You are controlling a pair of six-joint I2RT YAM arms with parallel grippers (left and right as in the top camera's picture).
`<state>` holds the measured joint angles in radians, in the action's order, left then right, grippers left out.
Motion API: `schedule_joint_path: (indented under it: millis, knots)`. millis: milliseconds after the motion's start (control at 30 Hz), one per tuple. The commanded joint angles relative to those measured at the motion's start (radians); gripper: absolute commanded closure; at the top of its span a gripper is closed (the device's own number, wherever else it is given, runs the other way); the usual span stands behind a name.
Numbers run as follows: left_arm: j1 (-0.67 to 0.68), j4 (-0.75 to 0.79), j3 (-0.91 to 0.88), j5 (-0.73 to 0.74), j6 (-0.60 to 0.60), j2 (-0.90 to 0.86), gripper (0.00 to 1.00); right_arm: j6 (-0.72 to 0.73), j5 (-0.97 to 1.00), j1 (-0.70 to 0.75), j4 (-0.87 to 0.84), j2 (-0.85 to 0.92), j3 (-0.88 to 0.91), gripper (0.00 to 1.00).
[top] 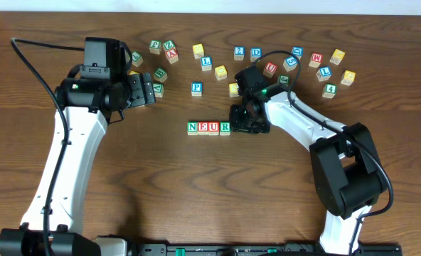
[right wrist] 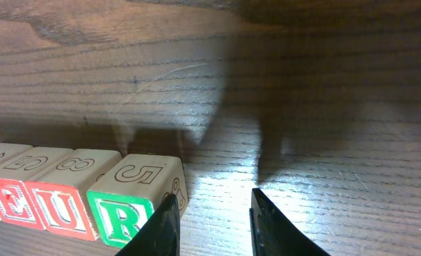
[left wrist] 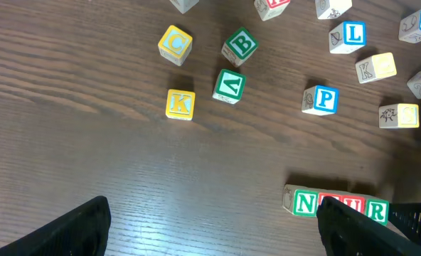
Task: Spell out NEURIPS
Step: 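Push the green R block leftward against the U block with the right gripper, then raise the right gripper back over the block cluster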
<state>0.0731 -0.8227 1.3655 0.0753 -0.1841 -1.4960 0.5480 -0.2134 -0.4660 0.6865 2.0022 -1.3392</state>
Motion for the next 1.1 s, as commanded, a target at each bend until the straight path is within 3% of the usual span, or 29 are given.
schedule_joint_path:
  millis: [0,1067]
  knots:
    - [-0.005,-0.002,0.013,-0.006,-0.005,0.000,0.09,0.013,-0.006,-0.007,-0.003,0.013,0.006,0.73]
    - [-0.005,-0.002,0.013,-0.006,-0.005,0.000,0.09,-0.013,0.001,-0.006,-0.013,0.012,0.000,0.68]
